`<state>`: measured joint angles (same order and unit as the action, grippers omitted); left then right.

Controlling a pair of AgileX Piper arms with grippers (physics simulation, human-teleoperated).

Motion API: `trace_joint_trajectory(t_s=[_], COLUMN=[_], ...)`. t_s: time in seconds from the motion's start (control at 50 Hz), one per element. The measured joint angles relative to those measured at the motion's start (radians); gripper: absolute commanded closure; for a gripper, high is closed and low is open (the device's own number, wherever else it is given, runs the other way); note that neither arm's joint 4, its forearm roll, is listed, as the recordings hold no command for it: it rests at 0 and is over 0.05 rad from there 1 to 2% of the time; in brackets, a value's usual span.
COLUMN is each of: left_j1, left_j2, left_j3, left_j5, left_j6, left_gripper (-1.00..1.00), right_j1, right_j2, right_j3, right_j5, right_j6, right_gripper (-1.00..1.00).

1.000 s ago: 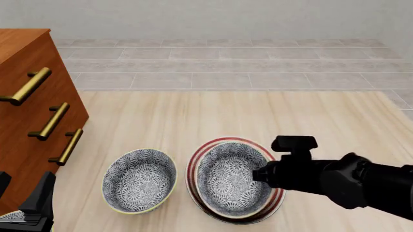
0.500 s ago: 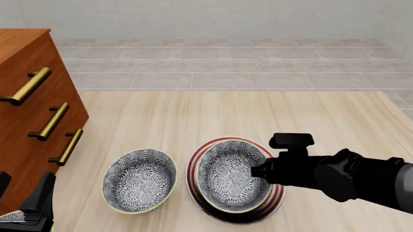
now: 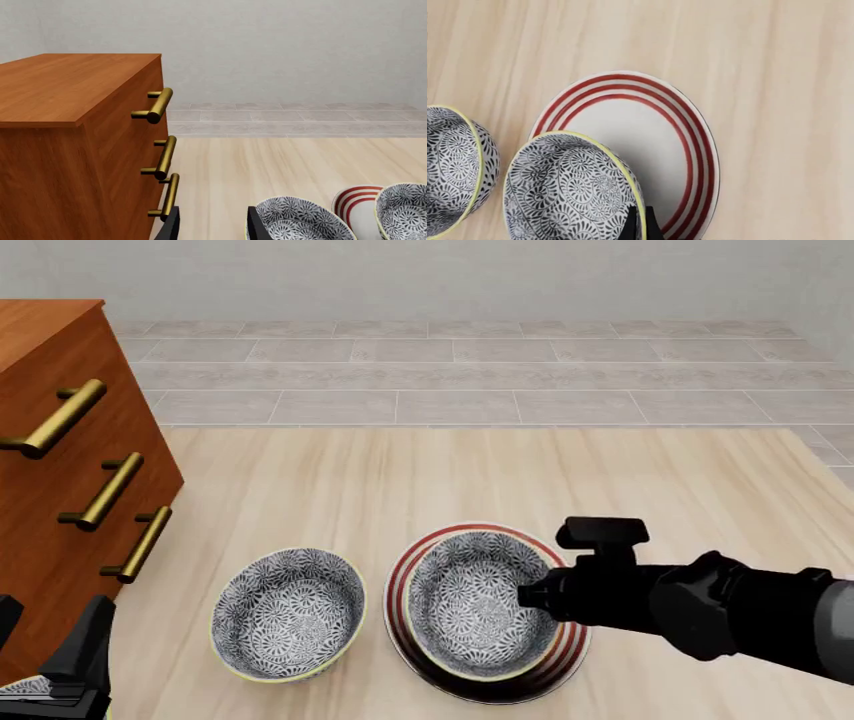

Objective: Pick up the bowl and put it in the front on the plate.

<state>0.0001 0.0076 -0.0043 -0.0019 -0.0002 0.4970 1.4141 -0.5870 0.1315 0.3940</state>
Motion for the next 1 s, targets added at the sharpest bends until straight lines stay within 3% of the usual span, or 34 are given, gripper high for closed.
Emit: trace_joint_trajectory(t_s=[0.12, 0.14, 0.64, 1.0], left_j1=[0.000, 0.000, 0.000, 0.001], left_j2=[0.000, 0.000, 0.000, -0.001], left_j3=[0.000, 0.000, 0.000, 0.000], left_j5=[0.000, 0.000, 0.000, 0.000], left_j6=[0.000, 0.000, 0.000, 0.000], left_gripper=[-1.00, -1.00, -1.00, -1.00], right_j1=[0.000, 0.000, -0.005, -0.040], right_j2=[0.005, 0.006, 0.011, -0.025], right_j3=[-0.002, -0.003, -0.033, -0.079], right_j5=[-0.004, -0.005, 0.016, 0.082], right_j6=[0.002, 0.002, -0.021, -0.063], right_gripper=[1.00, -1.00, -1.00, -1.00])
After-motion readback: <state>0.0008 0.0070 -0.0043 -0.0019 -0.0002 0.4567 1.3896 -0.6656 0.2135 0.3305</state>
